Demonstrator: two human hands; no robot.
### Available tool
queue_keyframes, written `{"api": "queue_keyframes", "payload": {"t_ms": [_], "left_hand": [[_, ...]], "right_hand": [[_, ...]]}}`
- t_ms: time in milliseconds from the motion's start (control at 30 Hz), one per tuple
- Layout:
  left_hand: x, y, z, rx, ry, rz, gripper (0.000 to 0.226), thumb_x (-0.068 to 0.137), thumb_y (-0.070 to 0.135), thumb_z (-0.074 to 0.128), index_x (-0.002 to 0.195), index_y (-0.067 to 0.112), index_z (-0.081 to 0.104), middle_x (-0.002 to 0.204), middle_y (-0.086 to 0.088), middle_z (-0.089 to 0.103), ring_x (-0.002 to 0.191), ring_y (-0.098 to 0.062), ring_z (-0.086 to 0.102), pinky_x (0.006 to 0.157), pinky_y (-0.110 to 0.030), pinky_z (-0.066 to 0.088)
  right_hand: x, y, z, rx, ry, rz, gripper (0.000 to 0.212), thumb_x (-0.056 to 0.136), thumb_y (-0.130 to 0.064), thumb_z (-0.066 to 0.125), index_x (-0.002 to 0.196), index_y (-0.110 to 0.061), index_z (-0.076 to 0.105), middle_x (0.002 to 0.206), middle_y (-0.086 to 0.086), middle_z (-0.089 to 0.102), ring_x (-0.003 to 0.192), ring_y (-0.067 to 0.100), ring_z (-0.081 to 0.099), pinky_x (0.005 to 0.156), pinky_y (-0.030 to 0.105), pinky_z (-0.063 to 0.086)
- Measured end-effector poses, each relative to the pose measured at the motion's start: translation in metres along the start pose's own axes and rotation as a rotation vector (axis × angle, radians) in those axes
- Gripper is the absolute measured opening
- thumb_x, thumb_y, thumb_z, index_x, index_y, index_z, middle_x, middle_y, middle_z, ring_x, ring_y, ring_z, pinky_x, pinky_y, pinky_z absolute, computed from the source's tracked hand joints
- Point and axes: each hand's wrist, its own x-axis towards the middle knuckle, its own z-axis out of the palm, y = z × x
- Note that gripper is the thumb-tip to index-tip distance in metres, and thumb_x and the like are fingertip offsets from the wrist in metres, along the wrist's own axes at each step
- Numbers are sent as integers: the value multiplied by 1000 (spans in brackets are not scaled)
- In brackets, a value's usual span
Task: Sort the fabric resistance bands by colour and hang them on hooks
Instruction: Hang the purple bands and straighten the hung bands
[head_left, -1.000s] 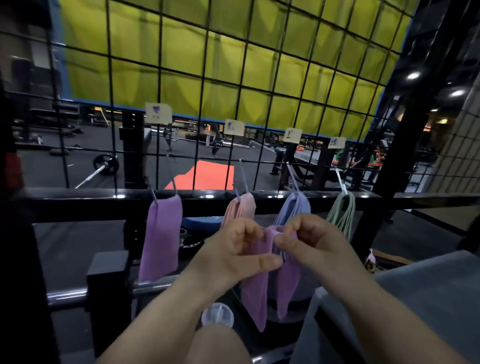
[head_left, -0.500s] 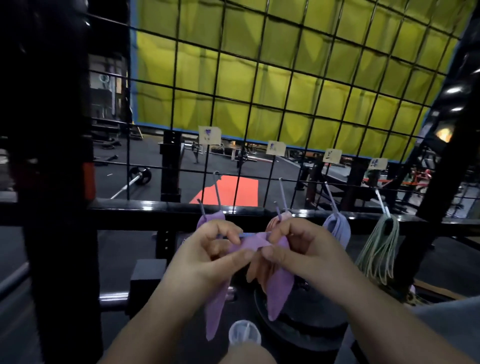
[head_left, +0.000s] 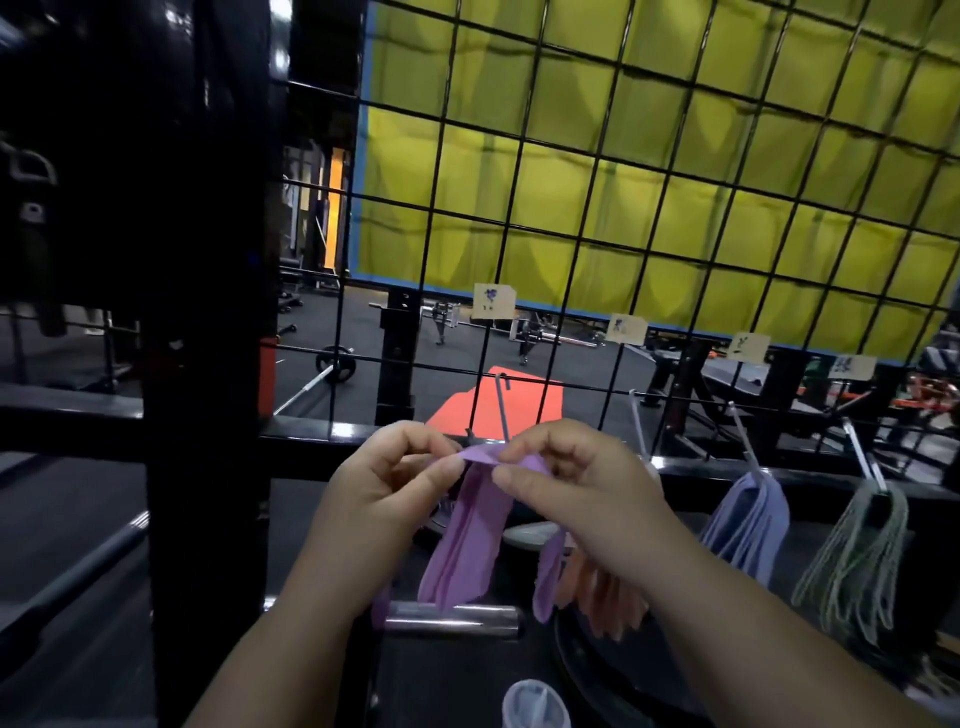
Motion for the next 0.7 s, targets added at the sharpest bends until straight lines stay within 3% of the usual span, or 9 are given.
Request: {"api": "queue_keyframes", "payload": {"t_ms": [67,133,333,433,567,700], "left_hand": [[5,1,1,5,40,7,8,85,20,69,80,18,63,75,-19,66,65,-19,58,65,-28,47],[11,-1,3,6,81,22,10,90,13,63,81,19,63,77,-20,66,73,-23,57,71,-33,45],[26,-9,10,57,171,50,10,90,26,63,81,26,59,72,-6,66,73,-25,60,73,-42,49],[29,-13,14,169,236,48,17,93,20,60,79,27,55,55,10,53,51,-9,42,54,-29,35],[31,-18,15,353,278,49,19,90,15,60,76,26,55,53,7,51,47,-6,39,49,-25,32],[31,-23,15,454,322,54,23,86,10,65,72,27,59,61,8,53,54,-4,47,51,-16,35]], "right_hand": [[10,0,4,15,10,-15,14,80,-13,78,75,-25,72,88,-11,71,77,0,65,67,14,47],[19,1,8,22,34,-36,11,80,-15,79,76,-24,74,89,-7,72,78,3,66,69,17,47],[39,12,14,-126,140,-74,7,84,-24,76,77,-26,73,91,-6,68,85,9,64,71,17,45],[45,19,15,-176,165,-70,6,83,-30,74,78,-28,72,89,-9,68,89,11,64,74,25,46],[48,25,15,-217,179,-63,9,86,-28,72,78,-32,71,88,-16,67,93,9,63,82,32,50],[46,23,15,-268,161,-88,19,86,-19,69,70,-29,68,81,-33,63,85,-3,59,76,18,45]]}}
